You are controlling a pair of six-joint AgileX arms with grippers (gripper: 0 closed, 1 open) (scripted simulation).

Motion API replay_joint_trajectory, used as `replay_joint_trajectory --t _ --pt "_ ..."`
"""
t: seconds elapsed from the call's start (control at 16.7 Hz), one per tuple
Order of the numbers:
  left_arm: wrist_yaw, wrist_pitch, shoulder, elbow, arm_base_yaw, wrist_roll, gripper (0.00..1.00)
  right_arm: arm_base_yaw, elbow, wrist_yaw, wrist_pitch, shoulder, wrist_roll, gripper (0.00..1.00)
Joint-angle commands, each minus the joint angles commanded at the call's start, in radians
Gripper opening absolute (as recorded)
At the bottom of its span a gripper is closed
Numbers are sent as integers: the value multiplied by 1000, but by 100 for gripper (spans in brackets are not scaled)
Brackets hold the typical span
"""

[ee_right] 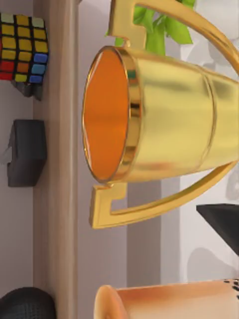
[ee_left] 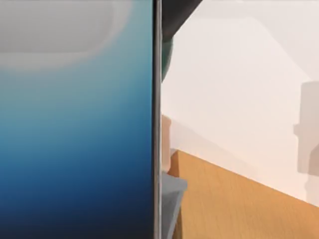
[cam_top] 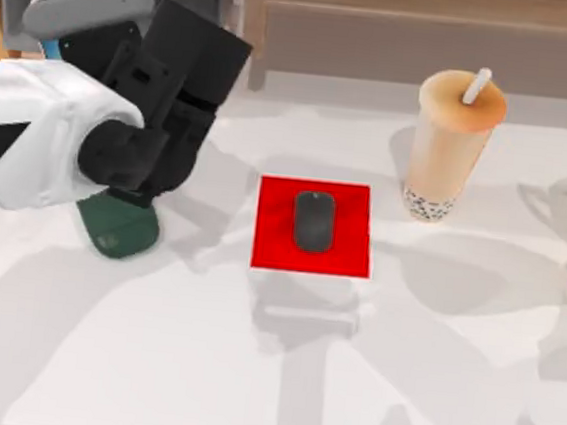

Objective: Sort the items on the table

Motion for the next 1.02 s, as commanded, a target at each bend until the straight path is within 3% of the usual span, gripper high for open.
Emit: replay_joint_trajectory --t 0.12,0.9,1.02 --pt "0 0 0 0 0 0 0 0 0 0 0 0 0 100" --pt "0 0 0 0 0 0 98 0 0 0 0 0 0 100" --pt "0 0 0 0 0 0 100 0 0 0 0 0 0 100"
